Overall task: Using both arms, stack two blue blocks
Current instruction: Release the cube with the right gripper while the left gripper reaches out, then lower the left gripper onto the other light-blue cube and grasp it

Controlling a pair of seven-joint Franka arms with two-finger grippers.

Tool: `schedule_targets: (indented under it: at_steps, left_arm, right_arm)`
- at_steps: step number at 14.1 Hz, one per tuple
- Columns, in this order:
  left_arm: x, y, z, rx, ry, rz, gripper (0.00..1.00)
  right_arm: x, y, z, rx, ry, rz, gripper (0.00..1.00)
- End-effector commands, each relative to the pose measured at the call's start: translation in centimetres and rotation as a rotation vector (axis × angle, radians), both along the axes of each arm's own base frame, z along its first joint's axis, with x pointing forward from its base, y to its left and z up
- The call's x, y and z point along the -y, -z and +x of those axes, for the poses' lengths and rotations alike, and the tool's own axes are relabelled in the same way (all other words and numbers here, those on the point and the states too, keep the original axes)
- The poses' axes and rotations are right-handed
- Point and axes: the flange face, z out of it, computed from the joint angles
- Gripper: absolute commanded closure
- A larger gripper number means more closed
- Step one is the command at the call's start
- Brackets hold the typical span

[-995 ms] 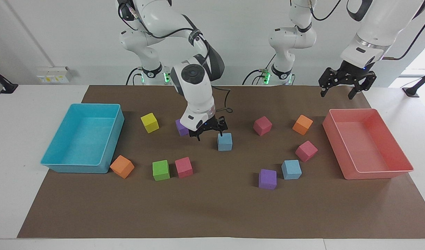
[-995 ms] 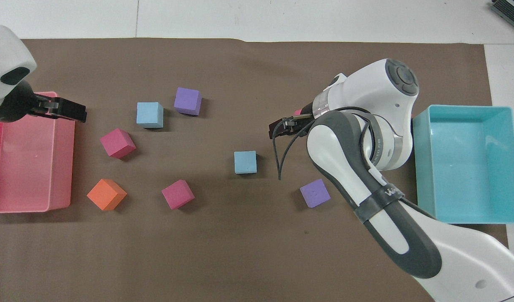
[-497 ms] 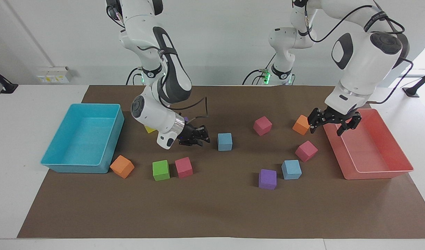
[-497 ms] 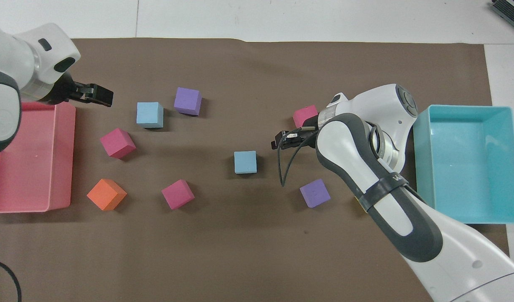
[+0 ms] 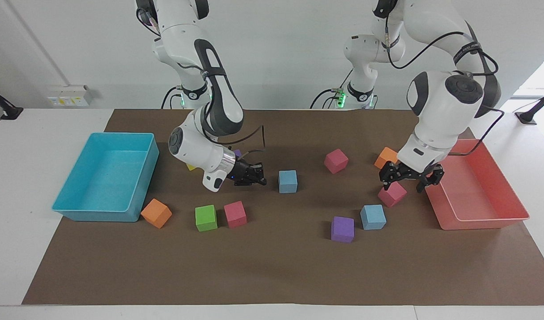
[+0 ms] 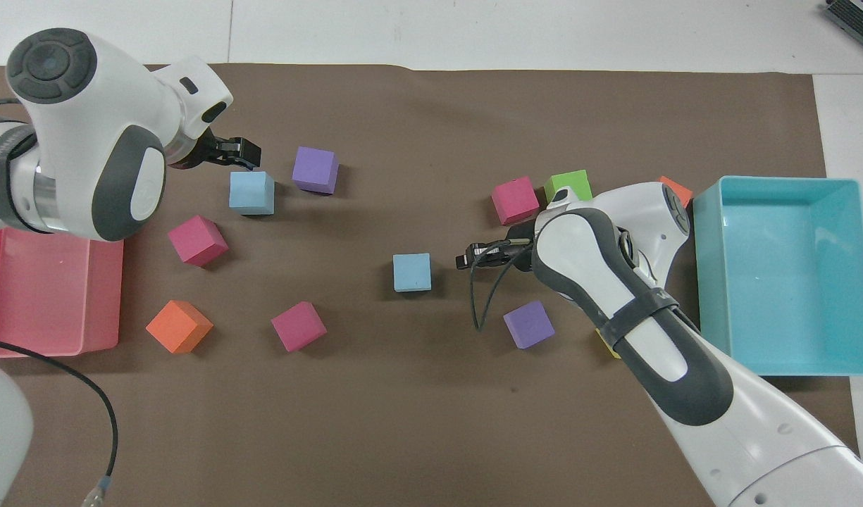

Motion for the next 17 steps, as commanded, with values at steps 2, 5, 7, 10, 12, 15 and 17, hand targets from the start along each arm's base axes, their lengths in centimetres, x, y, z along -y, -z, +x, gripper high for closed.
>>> schedule_targets:
  at_steps: [2,5,7,10,12,15,17]
  left_arm:
    - [0.1,2.1,1.2,0.031,-0.007,0.014,0.00]
    - [-0.6,2.3,1.6,0.058,-0.019,0.002,0.00]
    - [-0.5,2.9,1.5,0.047,-0.017,0.006,0.00]
    - [-0.7,4.9,1.4,0.042,-0.022,0.003,0.00]
    - [-0.9,6.1,1.1,0.047,-0.021,0.004,0.00]
    - [-0.5,8.8,0.3,0.049,-0.025,-0.003,0.00]
    - [-0.6,9.3,-0.1,0.034,-0.032,0.001,0.00]
  right_arm:
    - [0.0,0.7,-0.6,0.027,0.012,0.041,1.00]
    - [0.2,0.9,-0.7,0.034,0.018,0.034,1.00]
    - [0.2,1.3,-0.8,0.042,0.006,0.036,1.00]
    - [0.1,1.5,-0.8,0.042,0.017,0.050,1.00]
    - [0.1,1.5,-0.8,0.042,0.019,0.049,1.00]
    - [0.1,1.4,-0.7,0.042,0.020,0.049,1.00]
    - [-0.7,1.4,-0.9,0.047,0.014,0.043,1.00]
